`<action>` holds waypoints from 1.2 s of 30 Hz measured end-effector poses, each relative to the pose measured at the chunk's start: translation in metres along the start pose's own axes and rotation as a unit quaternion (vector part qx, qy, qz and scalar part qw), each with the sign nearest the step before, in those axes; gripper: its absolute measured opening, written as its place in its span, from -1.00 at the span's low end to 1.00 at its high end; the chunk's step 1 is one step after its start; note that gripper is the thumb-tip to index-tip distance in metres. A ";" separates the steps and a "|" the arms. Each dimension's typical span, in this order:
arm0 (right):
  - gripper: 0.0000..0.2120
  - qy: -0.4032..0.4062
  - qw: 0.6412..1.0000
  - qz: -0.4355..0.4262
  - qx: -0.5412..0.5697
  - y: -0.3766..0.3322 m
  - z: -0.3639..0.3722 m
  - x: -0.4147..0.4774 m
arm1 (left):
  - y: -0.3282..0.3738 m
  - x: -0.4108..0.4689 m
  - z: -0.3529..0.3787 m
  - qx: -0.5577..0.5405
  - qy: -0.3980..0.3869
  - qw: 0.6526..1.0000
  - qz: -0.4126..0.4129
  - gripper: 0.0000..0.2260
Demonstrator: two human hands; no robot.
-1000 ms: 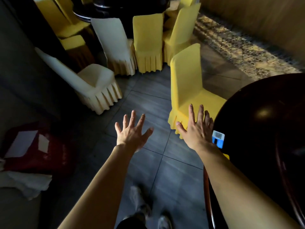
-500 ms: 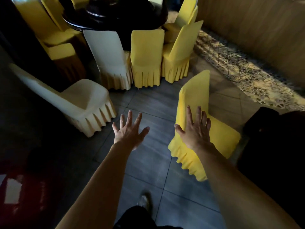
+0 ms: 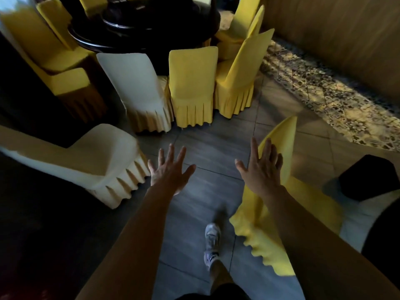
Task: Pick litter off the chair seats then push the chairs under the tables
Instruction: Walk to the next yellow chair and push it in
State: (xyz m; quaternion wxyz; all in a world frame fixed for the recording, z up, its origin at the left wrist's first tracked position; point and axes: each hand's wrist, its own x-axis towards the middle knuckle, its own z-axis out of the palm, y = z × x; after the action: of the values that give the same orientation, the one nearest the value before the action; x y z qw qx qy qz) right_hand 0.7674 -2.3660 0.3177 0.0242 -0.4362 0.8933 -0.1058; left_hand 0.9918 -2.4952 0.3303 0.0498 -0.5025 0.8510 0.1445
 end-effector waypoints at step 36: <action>-0.20 0.002 0.865 0.499 0.047 0.130 0.058 0.365 | 0.272 0.550 -0.029 0.090 -0.111 0.909 0.391 -0.34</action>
State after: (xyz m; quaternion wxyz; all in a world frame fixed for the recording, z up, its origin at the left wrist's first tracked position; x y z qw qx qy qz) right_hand 0.4490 -2.5841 0.2518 0.0925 0.0694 0.9857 -0.1224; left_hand 0.4877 -2.8431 0.2846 0.1284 -0.1031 0.9777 0.1305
